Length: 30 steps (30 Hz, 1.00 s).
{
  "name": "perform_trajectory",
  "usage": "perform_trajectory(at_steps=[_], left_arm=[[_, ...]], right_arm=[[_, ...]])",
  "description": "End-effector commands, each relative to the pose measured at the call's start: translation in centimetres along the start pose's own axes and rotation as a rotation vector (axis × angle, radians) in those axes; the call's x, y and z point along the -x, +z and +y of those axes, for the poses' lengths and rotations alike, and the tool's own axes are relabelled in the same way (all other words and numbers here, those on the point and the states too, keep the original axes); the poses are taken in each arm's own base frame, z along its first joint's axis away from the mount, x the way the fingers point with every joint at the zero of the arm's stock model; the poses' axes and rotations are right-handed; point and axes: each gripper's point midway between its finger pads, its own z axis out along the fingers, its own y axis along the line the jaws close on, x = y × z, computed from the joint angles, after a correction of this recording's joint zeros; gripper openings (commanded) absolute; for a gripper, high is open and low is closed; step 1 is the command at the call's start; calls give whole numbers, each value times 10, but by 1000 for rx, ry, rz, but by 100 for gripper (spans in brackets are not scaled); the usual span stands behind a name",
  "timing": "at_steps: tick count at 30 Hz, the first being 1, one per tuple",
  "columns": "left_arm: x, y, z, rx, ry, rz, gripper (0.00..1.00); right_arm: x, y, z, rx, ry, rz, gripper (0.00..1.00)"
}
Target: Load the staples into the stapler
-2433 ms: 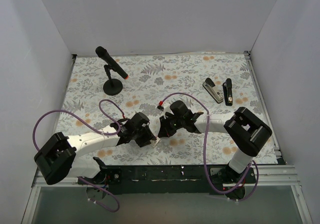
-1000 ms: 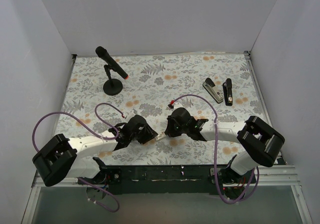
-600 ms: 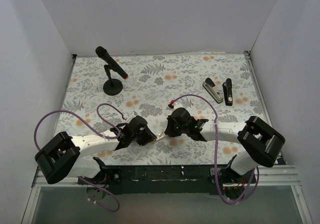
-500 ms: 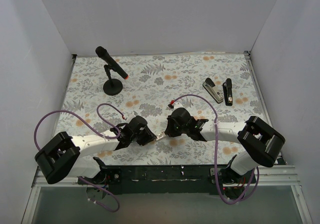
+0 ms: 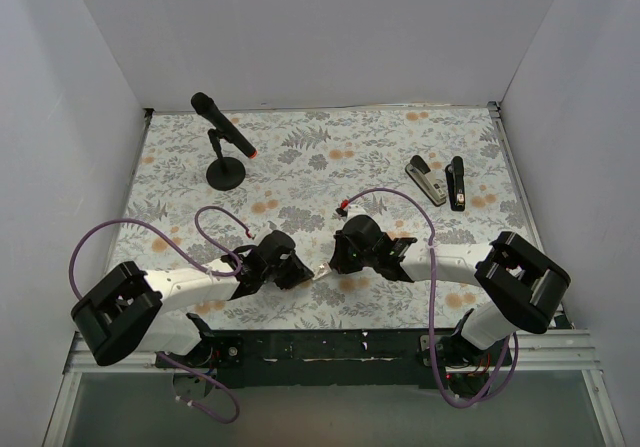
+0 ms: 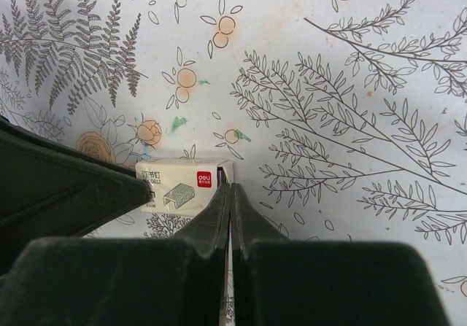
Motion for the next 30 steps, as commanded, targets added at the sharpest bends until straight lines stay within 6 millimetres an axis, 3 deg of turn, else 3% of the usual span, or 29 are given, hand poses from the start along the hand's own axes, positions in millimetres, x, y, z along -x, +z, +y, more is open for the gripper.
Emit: perform_trajectory(at_steps=[1, 7, 30], left_arm=[[3, -4, -18, -39, -118, -7, 10], [4, -7, -15, -47, -133, -16, 0], [7, -14, -8, -76, -137, -32, 0]], right_arm=[[12, -4, 6, 11, 2, -53, 1], [12, -5, 2, -10, -4, -59, 1], [16, -13, -28, -161, -47, -87, 1]])
